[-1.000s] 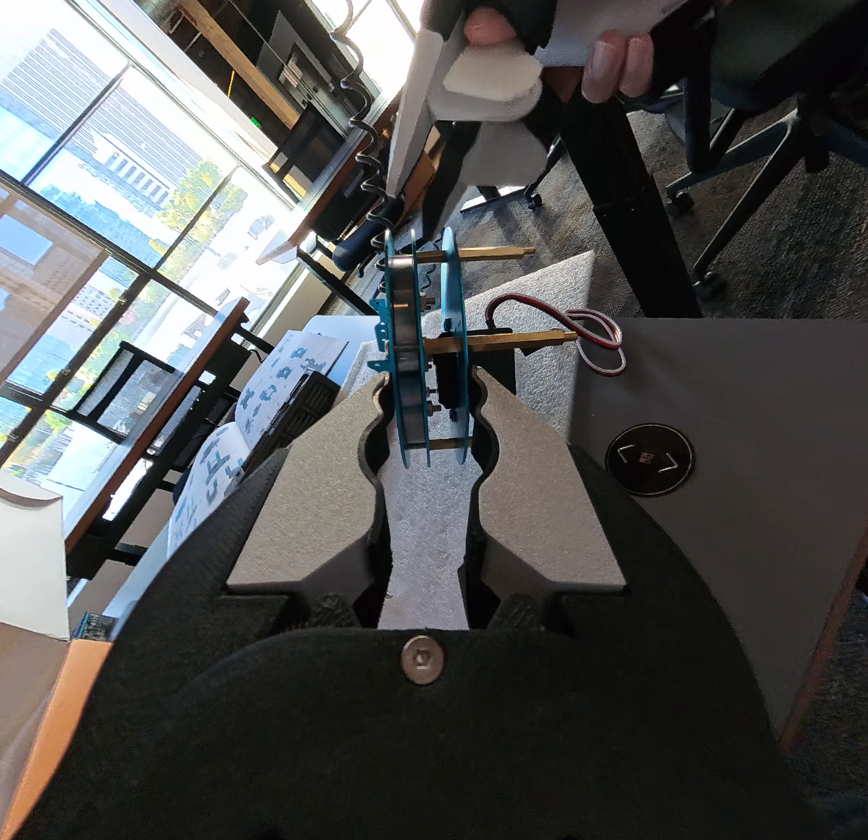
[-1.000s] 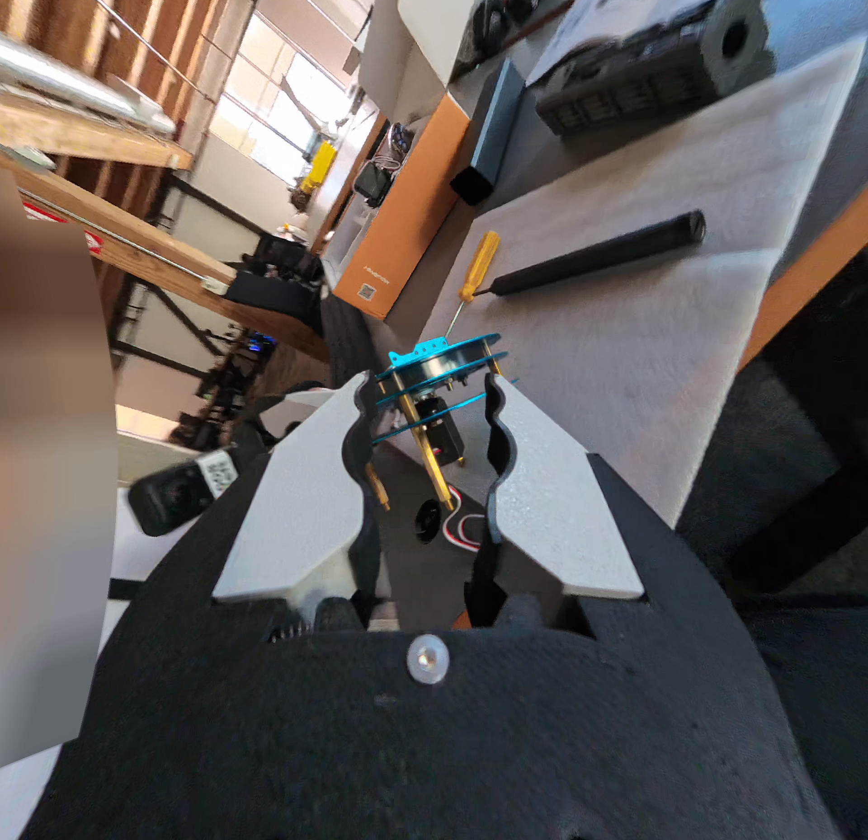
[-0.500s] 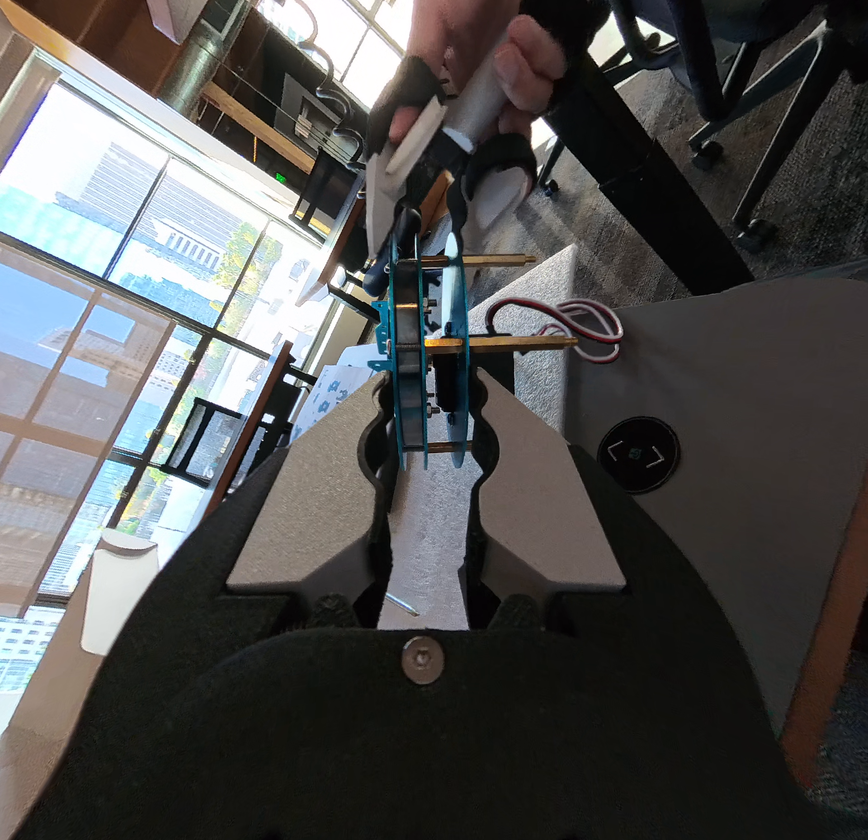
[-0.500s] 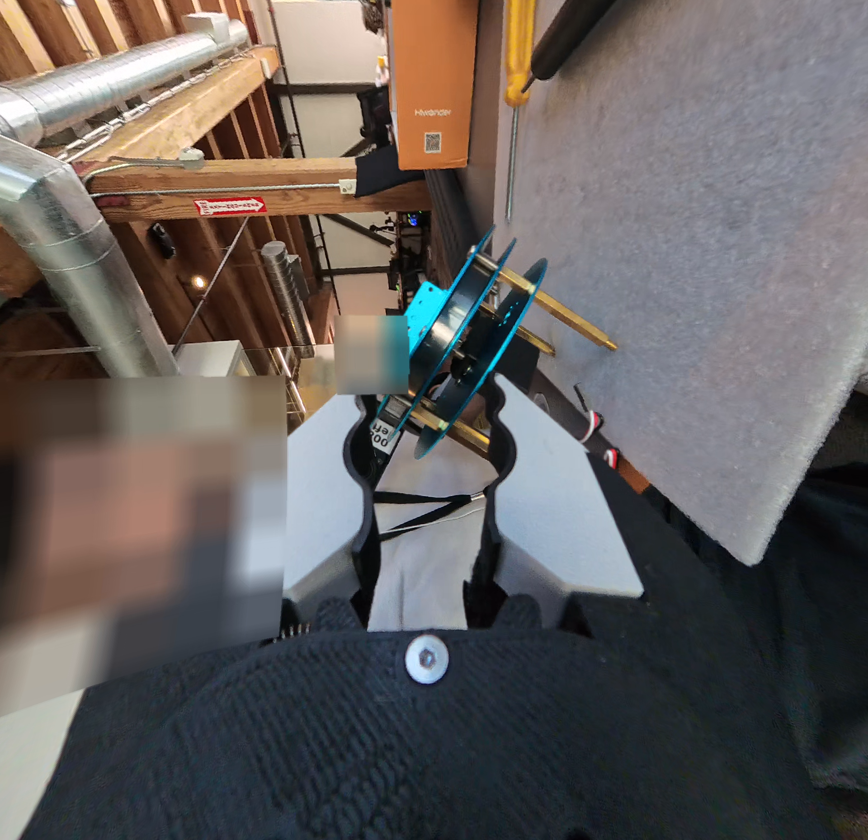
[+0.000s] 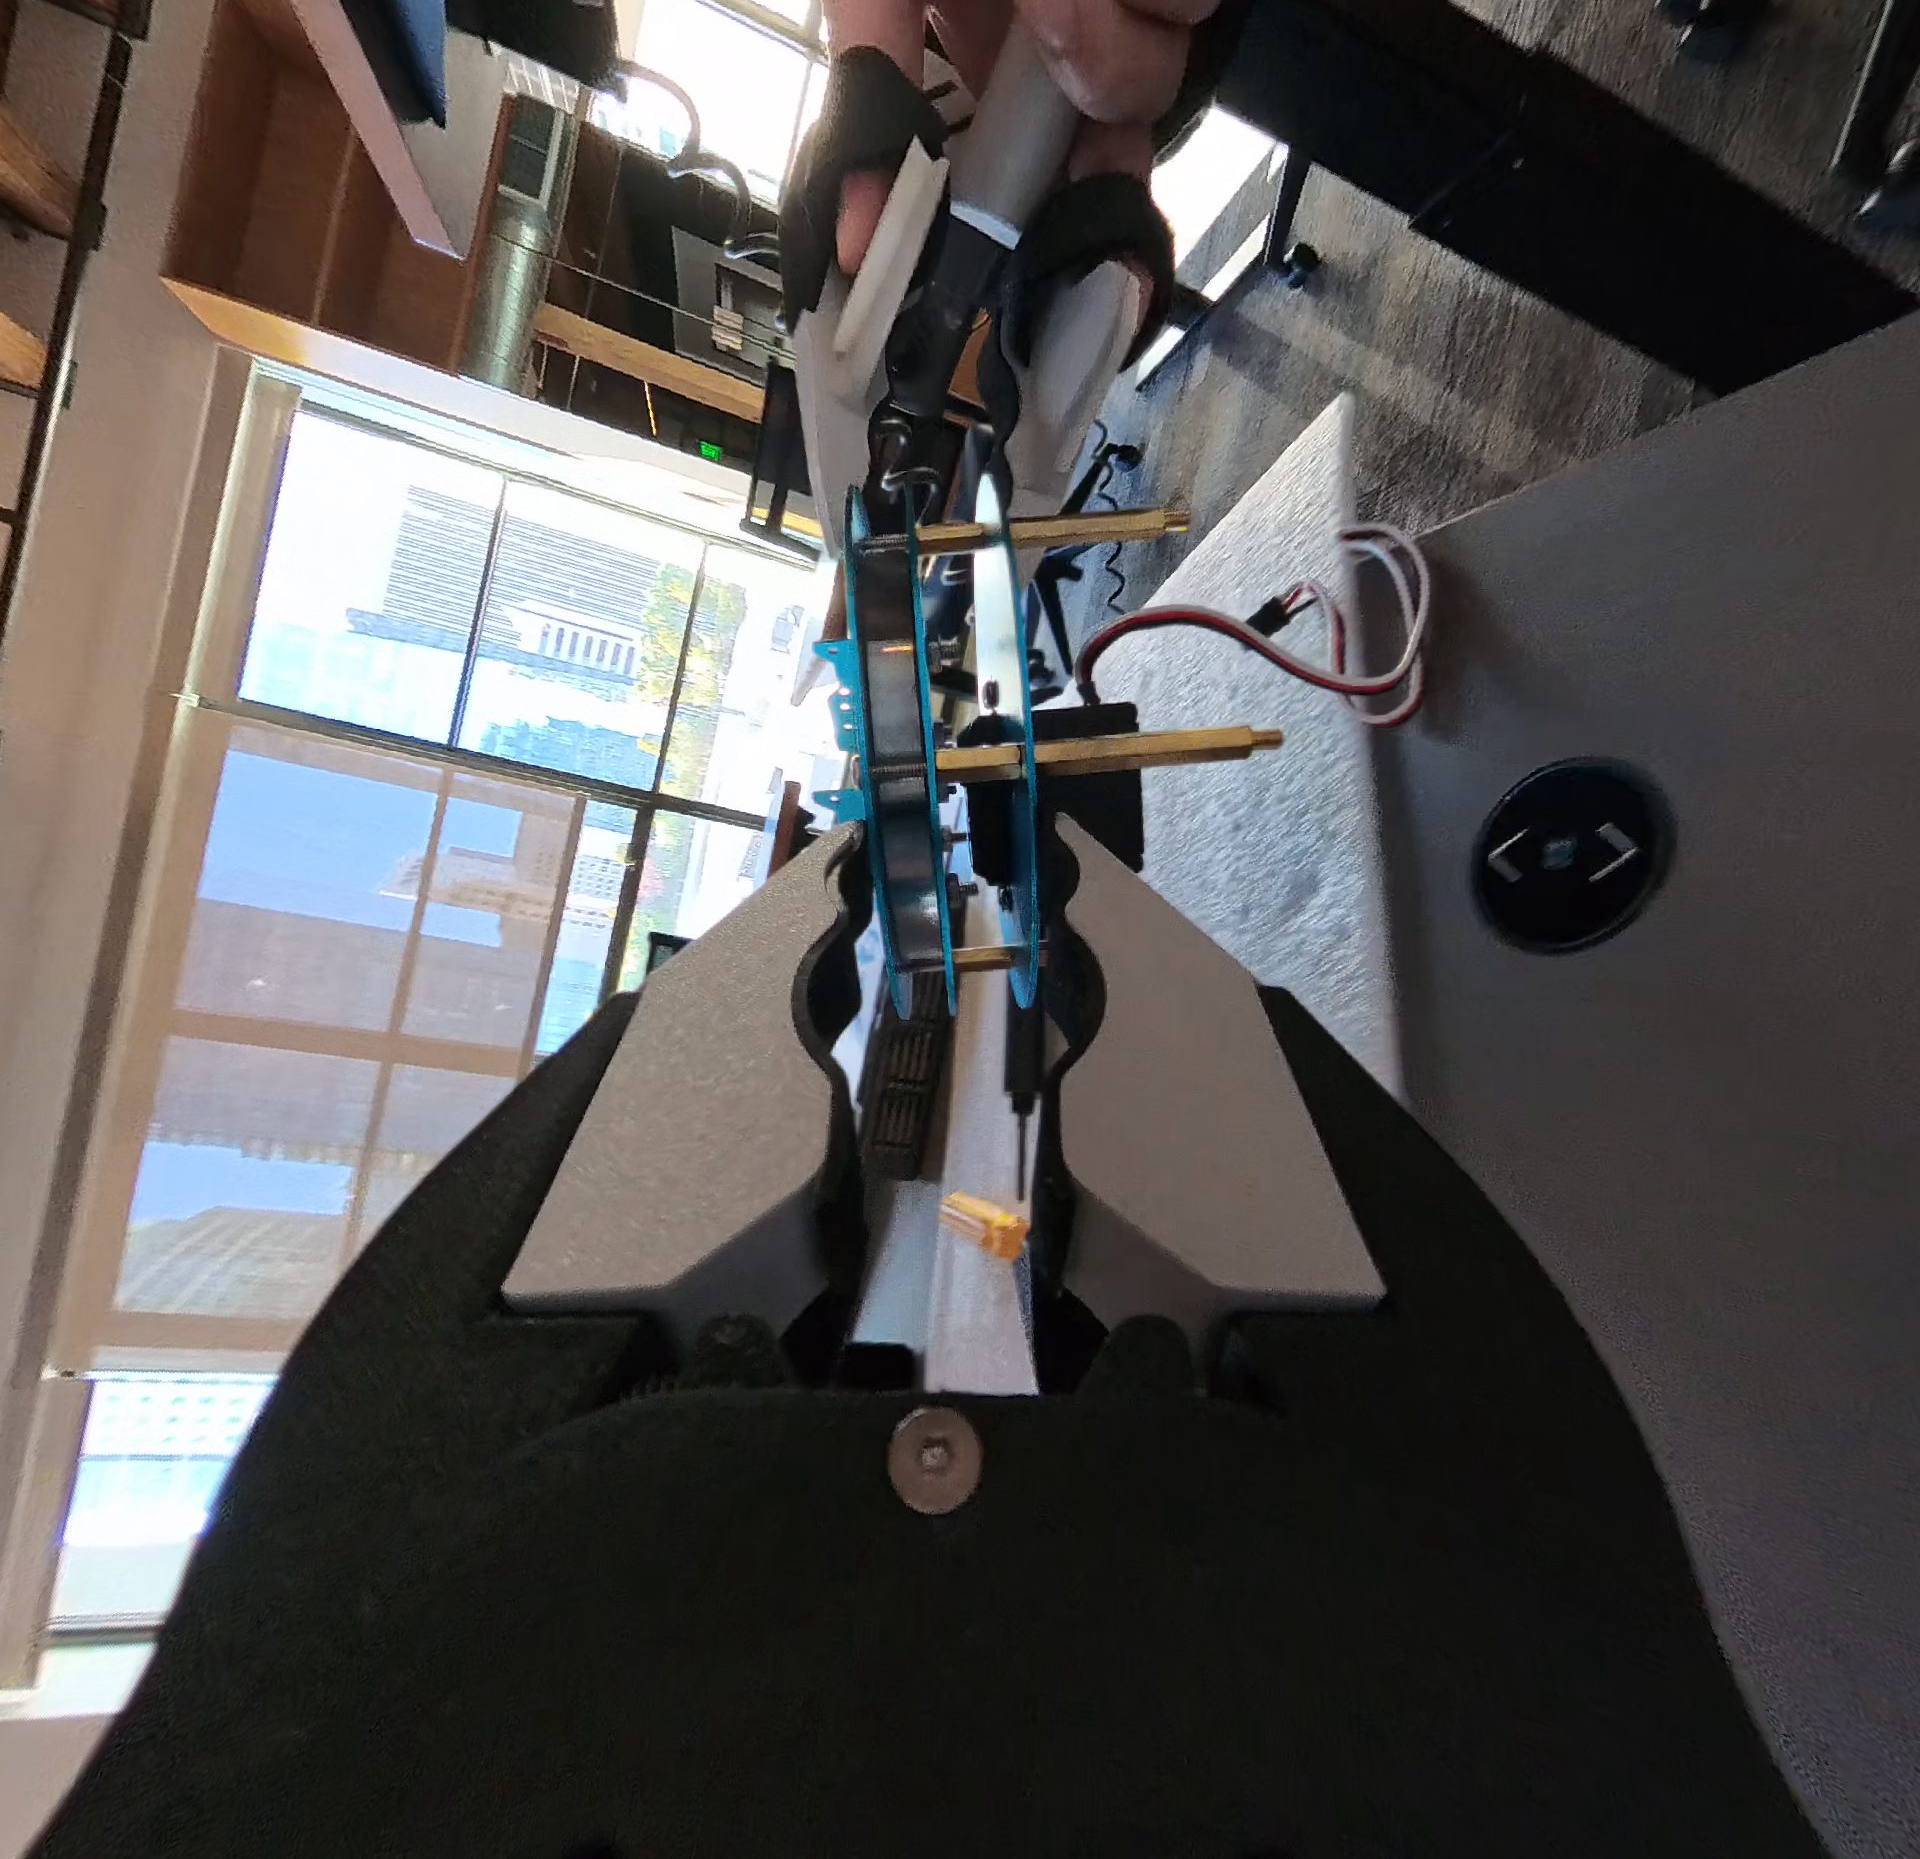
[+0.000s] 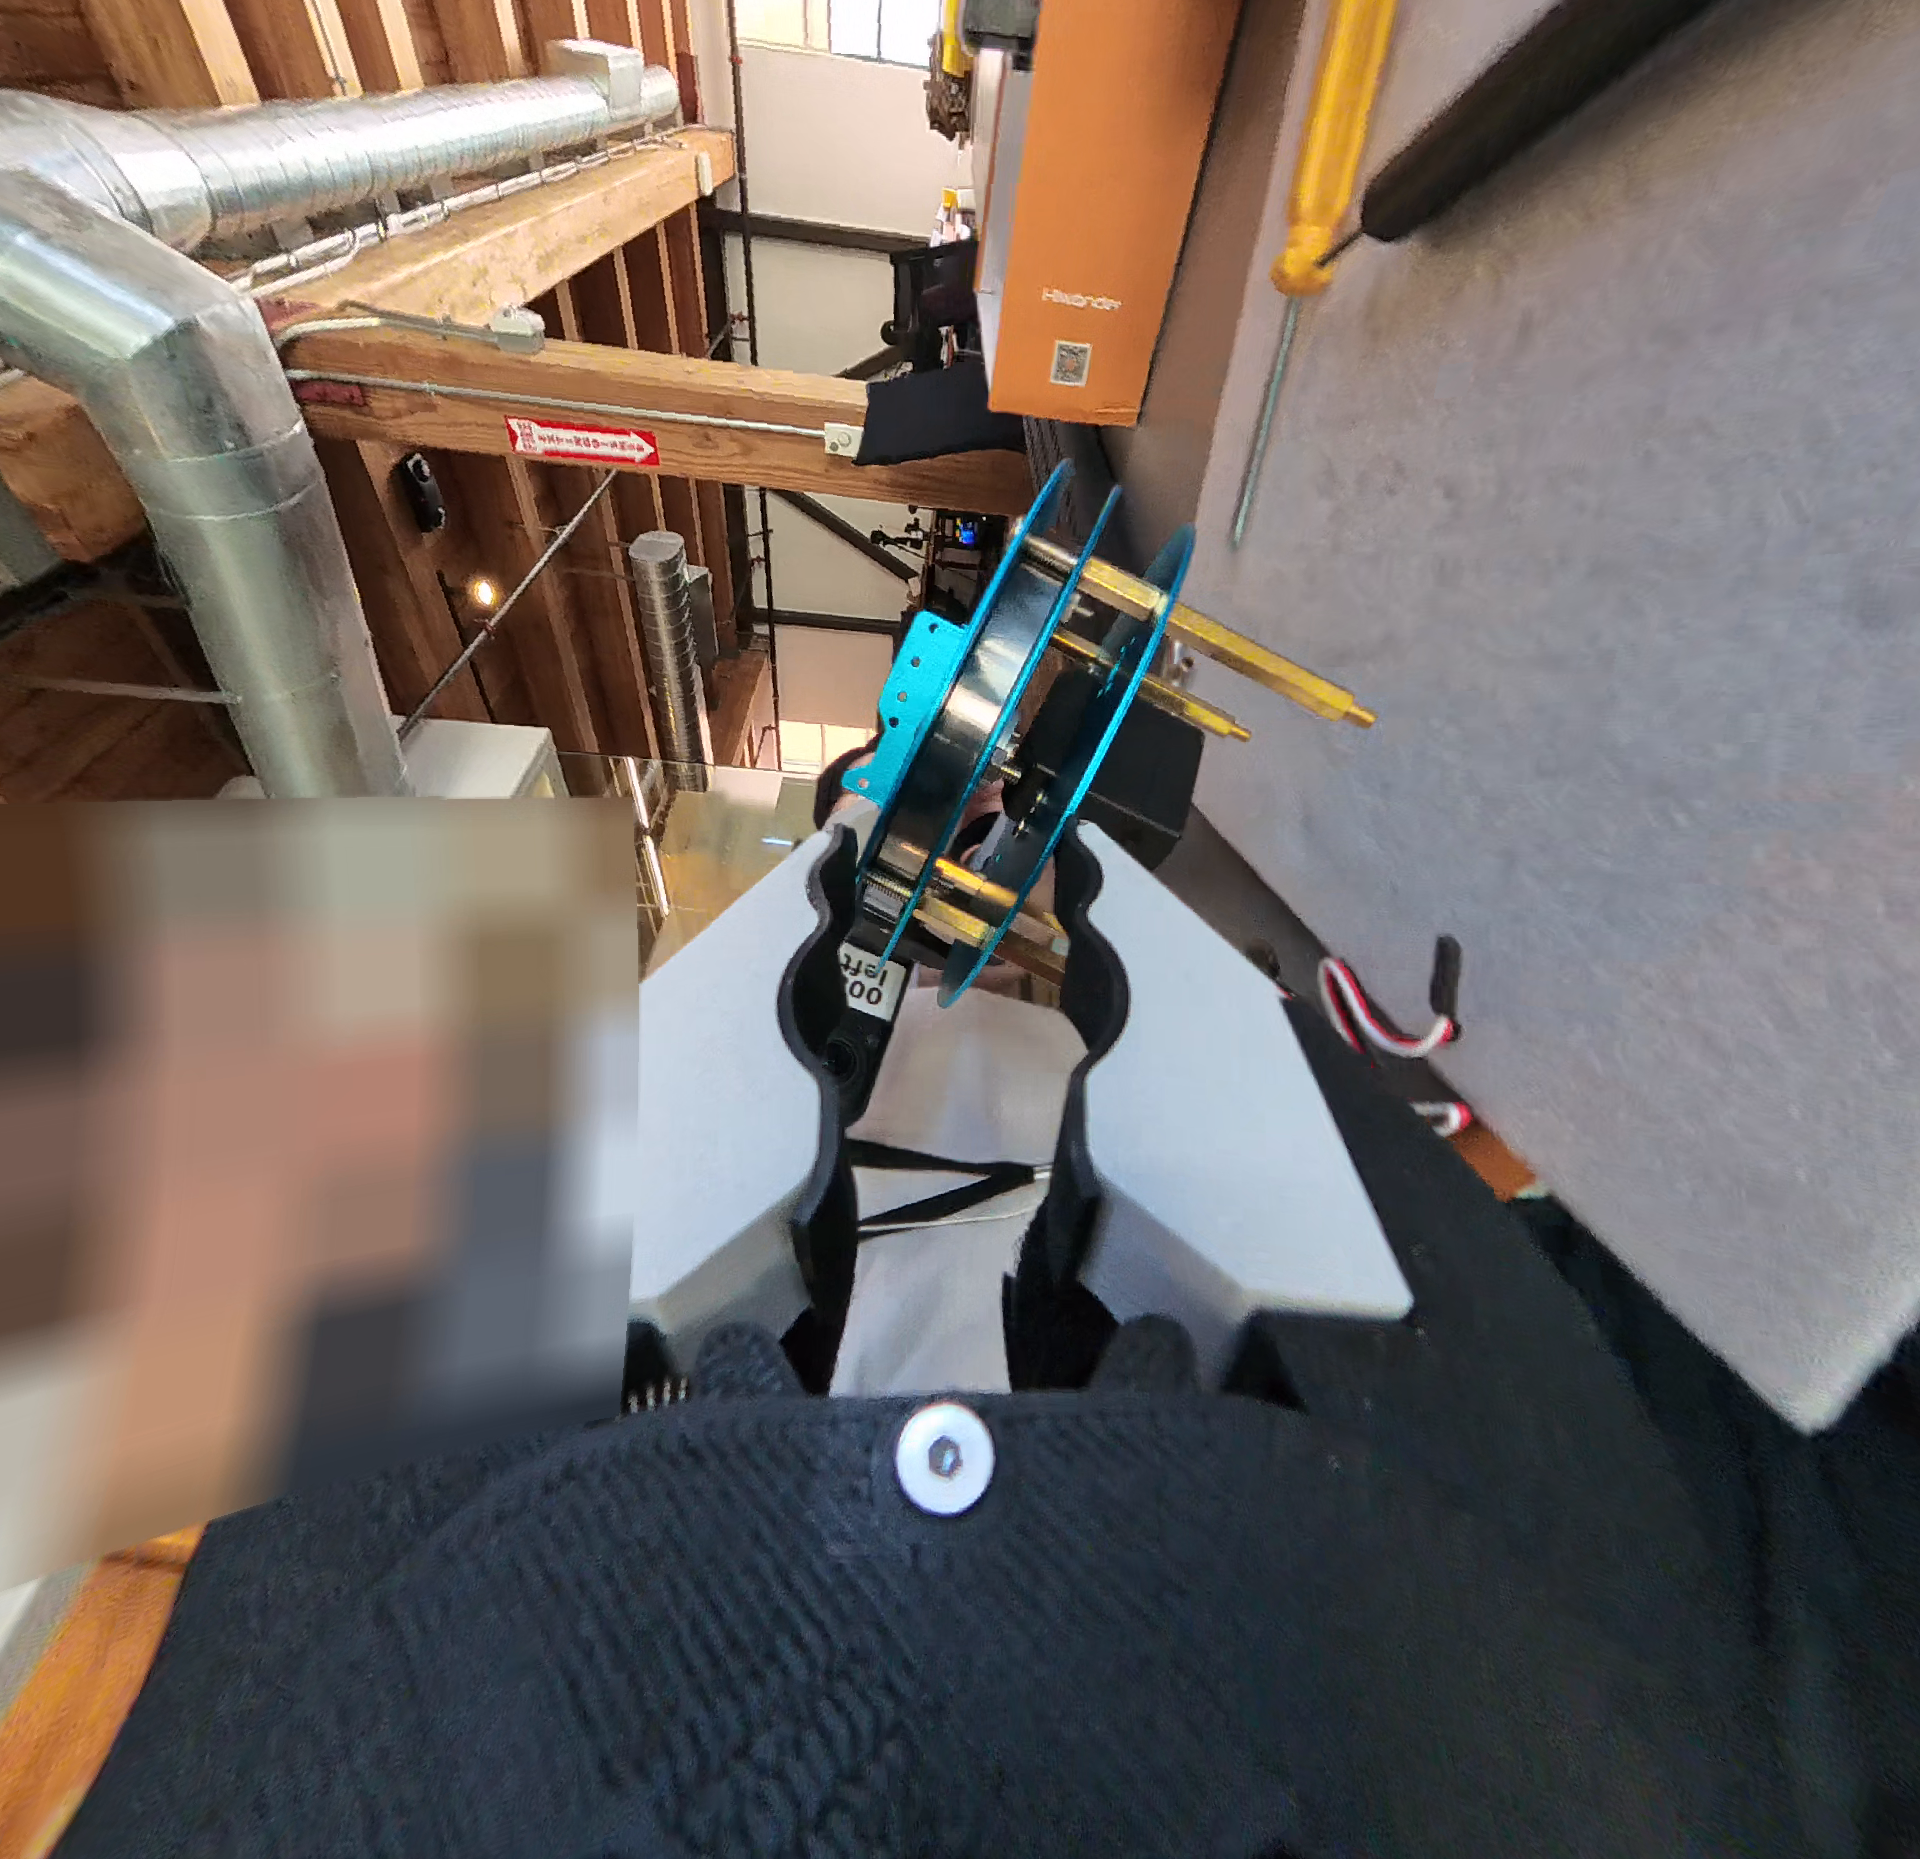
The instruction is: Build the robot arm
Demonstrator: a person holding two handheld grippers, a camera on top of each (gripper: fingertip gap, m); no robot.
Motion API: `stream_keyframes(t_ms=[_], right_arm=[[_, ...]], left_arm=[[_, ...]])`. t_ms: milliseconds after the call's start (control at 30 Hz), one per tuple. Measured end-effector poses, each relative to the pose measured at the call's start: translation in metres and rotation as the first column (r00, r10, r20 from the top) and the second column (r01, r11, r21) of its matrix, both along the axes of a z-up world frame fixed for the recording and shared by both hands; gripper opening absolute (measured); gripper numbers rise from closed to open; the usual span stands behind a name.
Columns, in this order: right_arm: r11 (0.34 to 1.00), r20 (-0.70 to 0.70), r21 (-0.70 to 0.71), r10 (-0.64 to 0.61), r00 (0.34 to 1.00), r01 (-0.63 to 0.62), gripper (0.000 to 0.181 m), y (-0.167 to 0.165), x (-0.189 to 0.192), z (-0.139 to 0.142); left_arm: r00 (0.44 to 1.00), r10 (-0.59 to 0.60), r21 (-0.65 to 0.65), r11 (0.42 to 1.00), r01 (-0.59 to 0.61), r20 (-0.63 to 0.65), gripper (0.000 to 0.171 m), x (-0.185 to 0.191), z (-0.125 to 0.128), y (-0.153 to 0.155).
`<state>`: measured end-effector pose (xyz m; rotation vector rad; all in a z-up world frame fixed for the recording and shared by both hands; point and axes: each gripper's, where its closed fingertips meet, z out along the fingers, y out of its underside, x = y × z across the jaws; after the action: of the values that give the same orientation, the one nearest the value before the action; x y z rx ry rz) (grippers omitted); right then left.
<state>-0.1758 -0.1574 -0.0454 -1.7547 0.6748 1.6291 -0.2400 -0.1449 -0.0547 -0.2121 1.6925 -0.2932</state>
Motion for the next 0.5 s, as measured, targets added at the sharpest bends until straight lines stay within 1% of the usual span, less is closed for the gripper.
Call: stream_keyframes(t_ms=[67,167,333,400,500], right_arm=[[0.999,0.025,0.038,-0.001,1.000,0.000,0.038,0.012,0.003,0.002],[0.997,0.023,0.079,-0.024,0.999,0.022,0.037,0.033,0.007,-0.005],[0.998,0.116,0.063,-0.013,0.993,0.005,0.038,0.051,-0.001,-0.034],[0.996,0.128,0.086,-0.013,0.992,0.002,0.037,0.051,-0.003,-0.035],[0.994,0.186,0.105,-0.006,0.983,-0.014,0.038,0.049,-0.004,-0.039]], left_arm=[[1.000,0.013,0.050,0.999,-0.013,0.007,0.029,0.003,0.003,0.013],[0.999,0.042,0.131,0.991,-0.042,-0.001,0.029,0.009,-0.002,0.038],[0.993,0.088,0.217,0.974,-0.069,-0.075,0.029,0.011,-0.026,0.076],[0.994,0.082,0.230,0.971,-0.063,-0.073,0.029,0.009,-0.031,0.077],[0.992,0.089,0.216,0.974,-0.067,-0.094,0.031,0.007,-0.036,0.075]])
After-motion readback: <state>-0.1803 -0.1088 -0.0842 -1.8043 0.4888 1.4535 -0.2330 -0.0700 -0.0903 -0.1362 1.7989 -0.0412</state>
